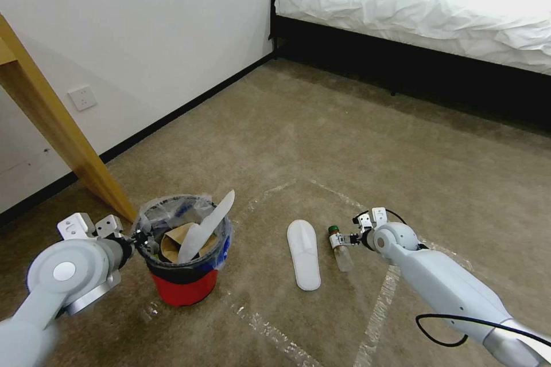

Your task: Pick up the trash bin and place the garbage on the floor into it.

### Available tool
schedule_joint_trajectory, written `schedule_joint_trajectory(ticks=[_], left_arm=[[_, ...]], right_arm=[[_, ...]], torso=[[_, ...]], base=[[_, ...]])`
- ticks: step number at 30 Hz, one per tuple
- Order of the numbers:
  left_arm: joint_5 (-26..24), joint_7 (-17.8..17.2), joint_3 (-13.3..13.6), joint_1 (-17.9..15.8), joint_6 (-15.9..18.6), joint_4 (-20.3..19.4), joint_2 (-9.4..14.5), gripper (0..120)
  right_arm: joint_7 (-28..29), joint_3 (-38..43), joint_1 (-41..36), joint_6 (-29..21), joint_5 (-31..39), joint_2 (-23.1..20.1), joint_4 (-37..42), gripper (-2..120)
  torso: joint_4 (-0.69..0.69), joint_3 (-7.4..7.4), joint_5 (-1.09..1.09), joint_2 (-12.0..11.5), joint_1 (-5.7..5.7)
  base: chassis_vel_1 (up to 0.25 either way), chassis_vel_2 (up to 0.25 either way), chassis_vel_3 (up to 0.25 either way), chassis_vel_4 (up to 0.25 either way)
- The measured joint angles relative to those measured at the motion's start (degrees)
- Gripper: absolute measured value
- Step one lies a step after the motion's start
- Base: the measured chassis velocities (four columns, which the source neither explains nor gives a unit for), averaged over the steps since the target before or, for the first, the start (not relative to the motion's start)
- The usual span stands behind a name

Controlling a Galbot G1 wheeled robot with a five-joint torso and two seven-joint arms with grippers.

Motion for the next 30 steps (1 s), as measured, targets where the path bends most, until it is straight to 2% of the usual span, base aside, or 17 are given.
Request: schedule_joint_trajectory(ticks=[9,22,30], left_arm=[[0.08,0.08,0.86,-0.94,0.02,0.75,-0.05,4],[0.8,0.49,1.94,-1.74,0.13,1.97,-0.79,4],[0.91,0.54,1.85,-1.72,0.15,1.95,-0.77,4]], right_arm=[[-2.44,-0.12,0.11,1.08,-1.62,0.67,-3.47,100],[-10.45,-0.1,-0.68,4.89,-7.4,1.05,-4.48,100],[-10.82,-0.55,-0.86,5.79,-8.78,1.1,-4.05,100]], torso=[[-0.01,-0.01,0.0,0.0,0.0],[-0.01,0.01,0.03,0.0,0.0],[0.0,0.0,0.01,0.0,0.0]], base=[[0.0,0.0,0.0,0.0],[0.0,0.0,0.0,0.0],[0.0,0.0,0.0,0.0]])
